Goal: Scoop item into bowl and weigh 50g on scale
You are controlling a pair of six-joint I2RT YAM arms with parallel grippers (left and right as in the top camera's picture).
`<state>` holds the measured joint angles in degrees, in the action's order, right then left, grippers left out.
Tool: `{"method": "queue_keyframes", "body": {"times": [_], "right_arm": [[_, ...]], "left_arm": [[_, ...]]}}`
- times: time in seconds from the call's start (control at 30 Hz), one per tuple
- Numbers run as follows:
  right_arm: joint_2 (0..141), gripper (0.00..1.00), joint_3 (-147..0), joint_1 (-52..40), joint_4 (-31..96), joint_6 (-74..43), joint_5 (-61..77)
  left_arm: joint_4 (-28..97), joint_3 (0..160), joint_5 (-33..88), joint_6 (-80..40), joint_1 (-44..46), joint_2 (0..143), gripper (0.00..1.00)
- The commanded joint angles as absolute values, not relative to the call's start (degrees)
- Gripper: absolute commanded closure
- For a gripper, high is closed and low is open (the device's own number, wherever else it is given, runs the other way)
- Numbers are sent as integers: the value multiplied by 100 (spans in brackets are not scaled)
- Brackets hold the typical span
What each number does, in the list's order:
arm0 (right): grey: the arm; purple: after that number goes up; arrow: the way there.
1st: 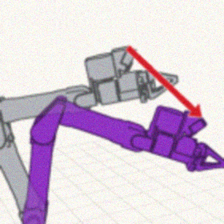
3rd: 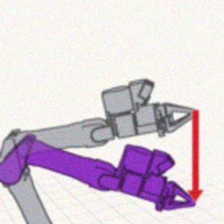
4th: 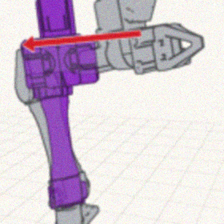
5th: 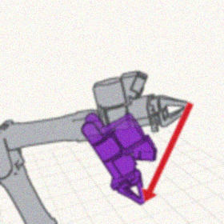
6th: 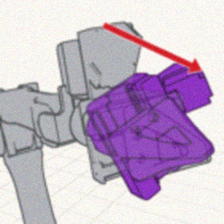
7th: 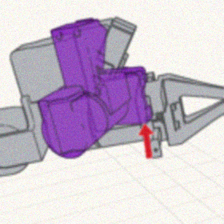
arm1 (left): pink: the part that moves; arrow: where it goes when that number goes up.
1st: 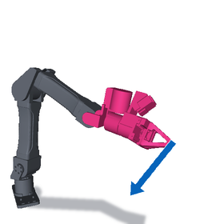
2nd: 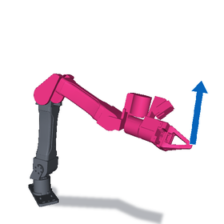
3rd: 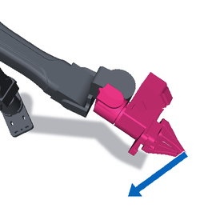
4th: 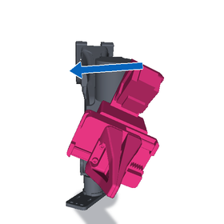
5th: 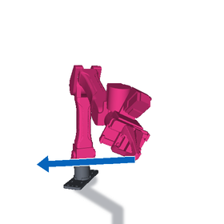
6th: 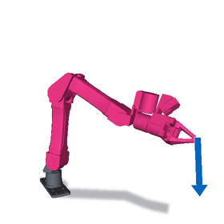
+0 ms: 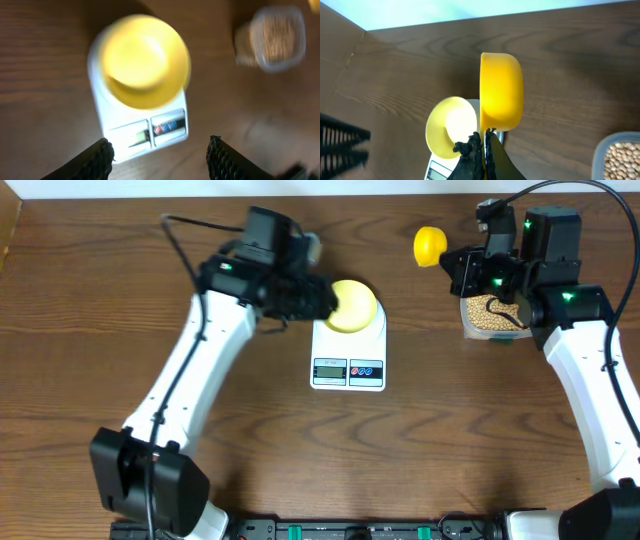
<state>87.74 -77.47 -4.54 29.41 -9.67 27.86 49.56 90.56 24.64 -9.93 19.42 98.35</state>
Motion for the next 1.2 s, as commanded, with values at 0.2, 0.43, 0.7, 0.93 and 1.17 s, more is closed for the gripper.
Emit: {"method": "queue_keyframes", "body": {"times": [0.2, 0.43, 0.7, 0.93, 1.17], "right_arm": [[8766, 99, -7841, -303, 3087, -718, 2840], [8766, 99, -7841, -298, 3124, -718, 2842], [8766, 99, -7841, -298, 3116, -720, 2842], [8766, 99, -7841, -298, 3148, -720, 2842], [8766, 99, -7841, -298, 3155, -722, 2840]], "left_arm": [[5214, 8523, 1640, 123, 3472, 9732, 37], [4578, 7819, 1470, 193, 3885, 9756, 30], [4027, 7432, 1424, 749, 3968, 10001, 13], [3712, 7426, 1426, 790, 3968, 10442, 12], [3632, 7426, 1426, 799, 3968, 10761, 12]]}}
